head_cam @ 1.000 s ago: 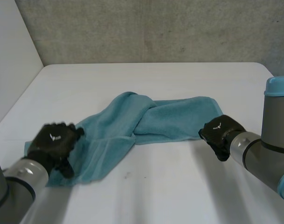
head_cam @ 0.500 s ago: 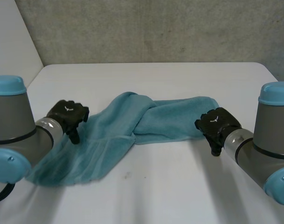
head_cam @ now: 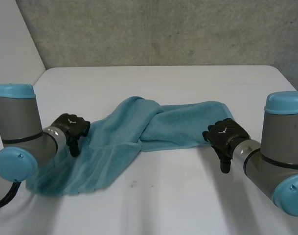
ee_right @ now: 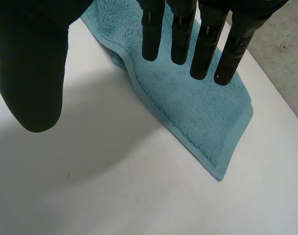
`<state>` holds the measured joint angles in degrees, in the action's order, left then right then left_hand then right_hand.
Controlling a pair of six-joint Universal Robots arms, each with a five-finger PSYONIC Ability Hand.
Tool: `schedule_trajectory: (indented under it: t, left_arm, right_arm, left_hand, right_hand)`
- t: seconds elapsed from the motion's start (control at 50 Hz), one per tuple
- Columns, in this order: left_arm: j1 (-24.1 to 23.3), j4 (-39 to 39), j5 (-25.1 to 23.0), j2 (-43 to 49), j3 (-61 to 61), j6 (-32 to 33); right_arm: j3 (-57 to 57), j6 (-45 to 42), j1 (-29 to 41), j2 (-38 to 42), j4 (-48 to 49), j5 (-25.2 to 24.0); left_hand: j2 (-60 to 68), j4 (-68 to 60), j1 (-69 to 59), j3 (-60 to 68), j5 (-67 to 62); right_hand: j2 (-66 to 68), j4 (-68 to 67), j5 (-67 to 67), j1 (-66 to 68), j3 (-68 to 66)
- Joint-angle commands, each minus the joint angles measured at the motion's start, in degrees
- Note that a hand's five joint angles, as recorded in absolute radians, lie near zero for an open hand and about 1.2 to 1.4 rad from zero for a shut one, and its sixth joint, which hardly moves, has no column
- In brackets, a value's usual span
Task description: Fold the laundry
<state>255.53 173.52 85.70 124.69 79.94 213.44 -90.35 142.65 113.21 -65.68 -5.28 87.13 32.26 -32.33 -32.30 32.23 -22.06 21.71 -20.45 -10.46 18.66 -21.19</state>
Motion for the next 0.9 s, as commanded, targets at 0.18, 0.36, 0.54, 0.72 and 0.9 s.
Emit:
schedule_trajectory:
  t: [0.18,0.36,0.54,0.72,0.9]
  left_arm:
    - [-0.29,0.15,-0.18,-0.76,-0.31,0.13]
    - [-0.64,0.15,-0.27,-0.06,0.13,0.13]
    - [-0.91,0.06,-0.27,-0.15,0.22,0.13]
    - [-1.61,-0.03,0.52,-2.61,0.40,0.22]
    - [-3.71,0.23,2.45,-20.67,4.60,-0.05]
  right_arm:
    - [0.00,0.00,0.00,0.03,0.00,-0.03]
    - [0.00,0.00,0.00,0.03,0.00,-0.03]
    - [0.18,0.00,-0.27,0.03,0.18,-0.03]
    - [2.10,1.48,-0.97,-0.15,0.18,-0.47]
    - [7.82,11.41,-6.68,-0.06,-4.65,-4.68]
  left_hand:
    - [-1.18,1.26,1.23,-1.16,0.99]
    - [-1.01,1.09,1.06,-0.99,0.82]
    - [21.48,-21.40,-21.43,21.50,-21.67]
    - [47.74,-47.67,-47.70,47.77,-47.94]
    - [47.74,-47.67,-47.70,47.77,-47.94]
  right_hand:
    - [-1.53,0.28,0.28,1.51,1.01]
    - [-1.53,0.28,0.28,1.51,1.01]
    - [-1.36,0.11,0.11,1.68,0.84]
    - [-1.36,0.11,0.11,1.68,0.84]
    - [-1.36,0.11,0.11,1.68,0.84]
